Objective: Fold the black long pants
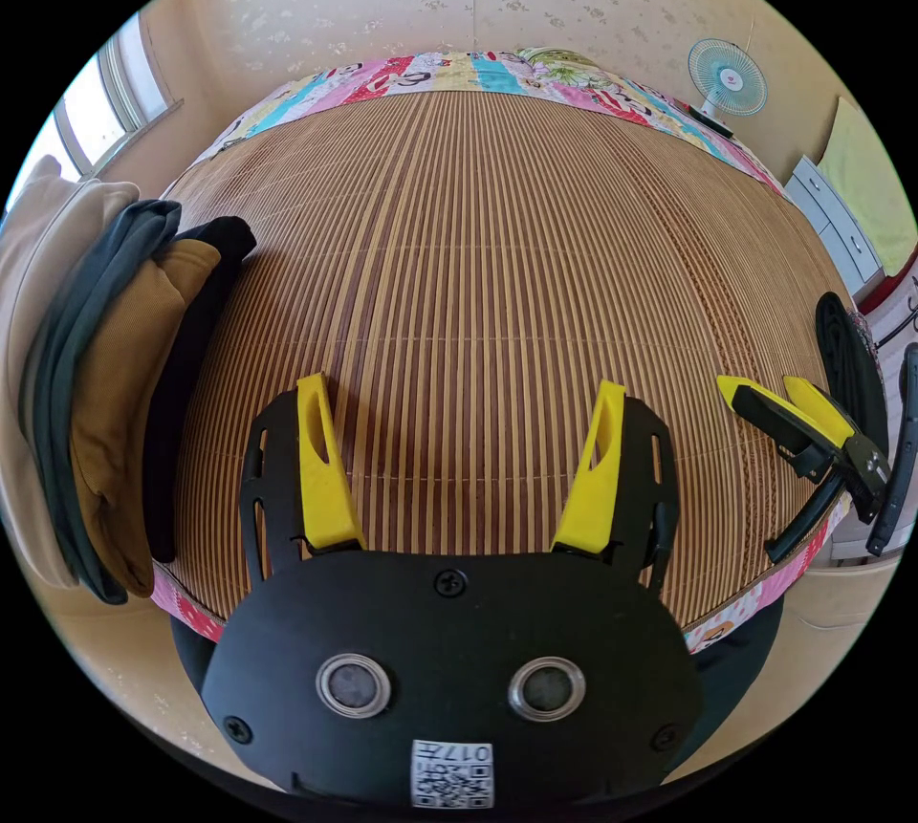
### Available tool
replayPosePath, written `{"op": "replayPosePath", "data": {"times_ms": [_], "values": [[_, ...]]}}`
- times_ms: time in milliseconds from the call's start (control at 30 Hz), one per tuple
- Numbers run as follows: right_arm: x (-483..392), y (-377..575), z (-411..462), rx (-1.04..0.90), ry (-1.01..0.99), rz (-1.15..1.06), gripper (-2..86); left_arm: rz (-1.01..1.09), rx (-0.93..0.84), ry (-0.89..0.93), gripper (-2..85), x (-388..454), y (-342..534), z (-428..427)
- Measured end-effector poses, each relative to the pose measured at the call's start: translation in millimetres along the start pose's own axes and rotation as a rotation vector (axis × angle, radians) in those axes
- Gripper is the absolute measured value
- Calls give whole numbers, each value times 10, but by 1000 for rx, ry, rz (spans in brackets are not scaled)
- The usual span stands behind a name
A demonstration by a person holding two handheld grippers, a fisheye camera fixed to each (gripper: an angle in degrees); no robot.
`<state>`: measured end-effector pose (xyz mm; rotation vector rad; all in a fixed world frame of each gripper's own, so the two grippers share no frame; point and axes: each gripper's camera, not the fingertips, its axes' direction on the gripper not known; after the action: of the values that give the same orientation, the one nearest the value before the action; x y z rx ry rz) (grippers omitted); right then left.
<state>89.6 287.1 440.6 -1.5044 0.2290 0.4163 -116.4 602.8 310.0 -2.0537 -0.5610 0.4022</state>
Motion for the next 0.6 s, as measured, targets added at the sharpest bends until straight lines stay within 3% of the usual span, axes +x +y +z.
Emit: {"op": "replayPosePath", "data": {"times_ms": [600], "values": [[-133, -98, 59, 2, -2, 1, 252, -1, 0, 1, 354, 63, 1, -63]]}}
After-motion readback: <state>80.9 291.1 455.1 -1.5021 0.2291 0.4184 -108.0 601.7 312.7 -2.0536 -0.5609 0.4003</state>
